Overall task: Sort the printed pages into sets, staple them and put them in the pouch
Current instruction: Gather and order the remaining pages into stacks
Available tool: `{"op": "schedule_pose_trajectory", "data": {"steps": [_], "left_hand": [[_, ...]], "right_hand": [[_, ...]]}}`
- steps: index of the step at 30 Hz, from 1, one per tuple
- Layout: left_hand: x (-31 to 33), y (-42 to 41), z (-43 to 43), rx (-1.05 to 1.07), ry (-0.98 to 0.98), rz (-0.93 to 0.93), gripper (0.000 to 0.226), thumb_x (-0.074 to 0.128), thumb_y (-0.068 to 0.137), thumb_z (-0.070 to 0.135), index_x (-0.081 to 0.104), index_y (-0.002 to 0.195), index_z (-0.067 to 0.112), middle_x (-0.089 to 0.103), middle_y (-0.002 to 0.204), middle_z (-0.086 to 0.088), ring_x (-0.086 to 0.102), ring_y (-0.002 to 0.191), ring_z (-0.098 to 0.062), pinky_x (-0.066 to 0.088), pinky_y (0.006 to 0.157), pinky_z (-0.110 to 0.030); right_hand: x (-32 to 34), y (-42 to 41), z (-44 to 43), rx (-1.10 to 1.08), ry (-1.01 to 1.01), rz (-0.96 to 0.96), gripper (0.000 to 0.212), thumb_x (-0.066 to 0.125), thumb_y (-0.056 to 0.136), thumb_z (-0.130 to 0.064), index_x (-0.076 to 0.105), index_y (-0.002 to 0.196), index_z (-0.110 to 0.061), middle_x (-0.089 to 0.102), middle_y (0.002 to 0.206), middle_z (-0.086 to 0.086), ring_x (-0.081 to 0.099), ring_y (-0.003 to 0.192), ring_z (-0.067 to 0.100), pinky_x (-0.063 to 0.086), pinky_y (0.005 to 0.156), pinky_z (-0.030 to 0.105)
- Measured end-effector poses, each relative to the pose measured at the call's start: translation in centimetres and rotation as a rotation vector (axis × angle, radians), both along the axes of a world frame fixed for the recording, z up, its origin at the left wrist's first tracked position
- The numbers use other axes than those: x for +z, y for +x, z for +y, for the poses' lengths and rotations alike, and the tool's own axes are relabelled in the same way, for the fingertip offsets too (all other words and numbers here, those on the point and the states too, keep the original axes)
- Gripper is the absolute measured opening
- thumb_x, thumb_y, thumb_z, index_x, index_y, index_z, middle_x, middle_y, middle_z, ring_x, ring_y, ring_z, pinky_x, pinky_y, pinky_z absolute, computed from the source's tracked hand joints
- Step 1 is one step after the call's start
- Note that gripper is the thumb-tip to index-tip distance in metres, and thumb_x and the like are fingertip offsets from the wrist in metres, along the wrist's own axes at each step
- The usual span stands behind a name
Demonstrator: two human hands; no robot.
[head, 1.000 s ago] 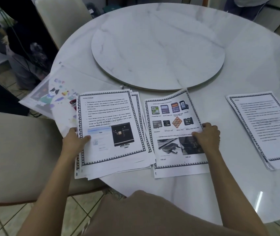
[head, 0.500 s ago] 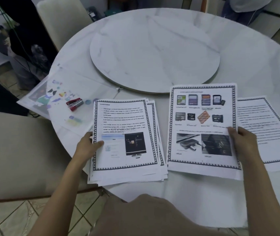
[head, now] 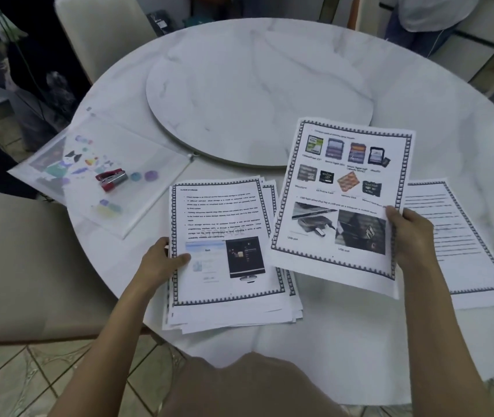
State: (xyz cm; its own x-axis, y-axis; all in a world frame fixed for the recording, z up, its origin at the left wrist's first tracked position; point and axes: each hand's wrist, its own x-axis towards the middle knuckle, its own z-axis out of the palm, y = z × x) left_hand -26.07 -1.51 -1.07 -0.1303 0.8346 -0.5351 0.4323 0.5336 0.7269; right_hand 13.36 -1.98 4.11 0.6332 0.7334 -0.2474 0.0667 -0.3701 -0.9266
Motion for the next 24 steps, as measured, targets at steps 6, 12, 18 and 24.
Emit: {"op": "schedule_pose_trajectory", "data": {"steps": [6,12,18,24], "left_hand": [[-0.4,1.4,-1.0,-0.022,-0.002,-0.040,0.040,0.064,0.086,0.014,0.050,0.123,0.009,0.061,0.121,-0.012,0.059,0.101,-0.028,0.047,0.085,-0.037],[-0.3,2.1,-1.7,-0.008,0.006,-0.111,0.039,0.058,0.090,0.013,0.048,0.127,0.010,0.061,0.115,-0.008,0.059,0.092,-0.023,0.048,0.076,-0.030],[0.0,1.3,-1.2,0.077,-0.028,-0.169,0.041,0.043,0.096,0.039,0.050,0.125,0.012,0.059,0.124,-0.012,0.059,0.107,-0.028,0.050,0.087,-0.041],[0.3,1.5,-1.0,0.066,-0.017,-0.128,0.048,0.044,0.095,0.041,0.041,0.134,0.013,0.049,0.136,-0.009,0.050,0.117,-0.027,0.043,0.097,-0.043]], "right_hand": [[-2.9,-3.5,0.5,0.188,-0.119,0.023,0.013,0.056,0.091,-0.015,0.063,0.093,-0.004,0.069,0.089,0.017,0.068,0.068,0.019,0.058,0.068,0.031],[-5.2,-8.0,0.2,0.406,-0.209,-0.115,0.015,0.052,0.093,-0.017,0.063,0.090,-0.007,0.067,0.089,0.009,0.063,0.073,0.019,0.050,0.059,0.021],[-6.5,-11.3,0.1,0.482,-0.235,-0.176,0.026,0.053,0.091,-0.015,0.059,0.114,-0.004,0.059,0.115,0.014,0.057,0.094,0.023,0.043,0.080,0.025],[-6.3,-12.5,0.9,0.495,-0.262,-0.354,0.042,0.053,0.091,-0.018,0.046,0.131,-0.008,0.038,0.132,0.017,0.034,0.124,0.031,0.027,0.103,0.031]]}}
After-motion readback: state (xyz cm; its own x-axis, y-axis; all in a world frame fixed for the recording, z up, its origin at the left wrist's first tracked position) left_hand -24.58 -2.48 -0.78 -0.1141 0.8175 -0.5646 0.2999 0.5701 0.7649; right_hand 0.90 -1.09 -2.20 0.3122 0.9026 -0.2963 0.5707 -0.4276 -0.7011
